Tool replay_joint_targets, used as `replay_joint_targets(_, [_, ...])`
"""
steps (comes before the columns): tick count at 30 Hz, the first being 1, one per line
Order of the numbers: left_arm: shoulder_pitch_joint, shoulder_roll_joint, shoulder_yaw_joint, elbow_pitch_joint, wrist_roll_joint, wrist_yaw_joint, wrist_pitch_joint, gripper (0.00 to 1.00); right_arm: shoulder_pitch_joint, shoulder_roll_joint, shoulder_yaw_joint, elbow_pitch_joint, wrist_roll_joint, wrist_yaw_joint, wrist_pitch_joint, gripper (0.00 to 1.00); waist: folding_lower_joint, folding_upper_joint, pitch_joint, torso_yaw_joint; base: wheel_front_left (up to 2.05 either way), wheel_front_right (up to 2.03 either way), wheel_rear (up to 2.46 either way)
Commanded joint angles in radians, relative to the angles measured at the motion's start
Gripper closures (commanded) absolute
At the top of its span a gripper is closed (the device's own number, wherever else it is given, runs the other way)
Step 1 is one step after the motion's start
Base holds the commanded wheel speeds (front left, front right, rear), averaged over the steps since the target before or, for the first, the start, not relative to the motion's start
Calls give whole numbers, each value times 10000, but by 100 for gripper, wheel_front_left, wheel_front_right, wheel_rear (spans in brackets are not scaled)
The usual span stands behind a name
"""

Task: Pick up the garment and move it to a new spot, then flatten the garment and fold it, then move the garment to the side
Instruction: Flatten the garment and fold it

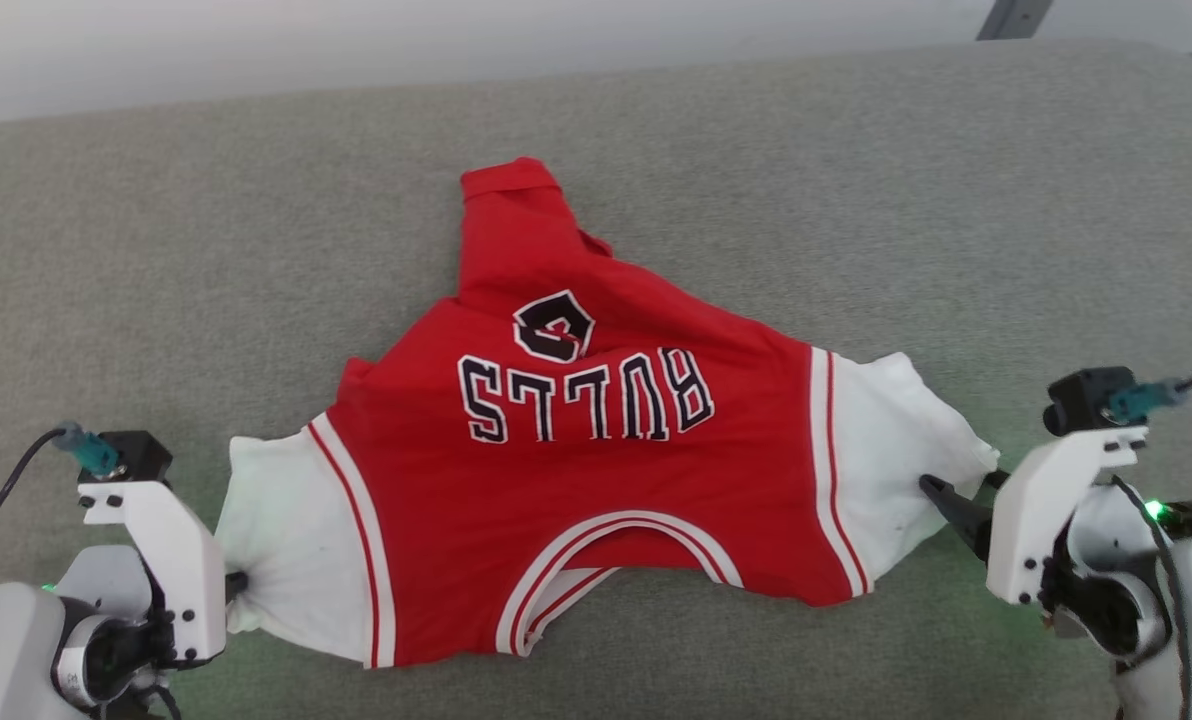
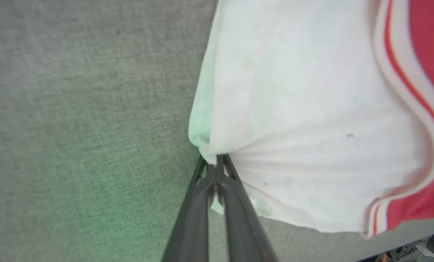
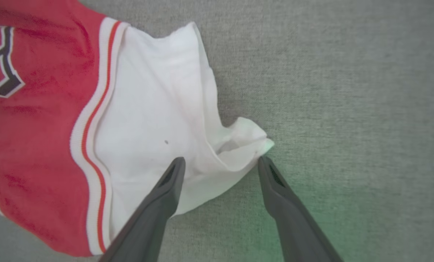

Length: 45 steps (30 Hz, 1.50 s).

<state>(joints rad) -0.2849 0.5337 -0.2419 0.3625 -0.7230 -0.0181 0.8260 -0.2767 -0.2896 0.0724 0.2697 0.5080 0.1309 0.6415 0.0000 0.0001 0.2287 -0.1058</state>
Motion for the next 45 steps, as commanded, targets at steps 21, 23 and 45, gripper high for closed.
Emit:
replay_joint_targets(21, [-2252,-15,149,-542,197,505,196,100,-2332,-1147,696,458,1475,-1,1633,100,0,-1,-495,660,0,0,0])
replay_joint_targets(23, [-2653,107,154,-828,218,558,446,100,-2567,-1180,481,48,1511,-3,1724,100,0,-1,-645,674,0,0,0])
replay_joint_targets(45, [-8107,-172,145,401,989,435,-488,100,-7008,-226,-177,487,15,-1,404,100,0,-1,-1546,329,0,0,0])
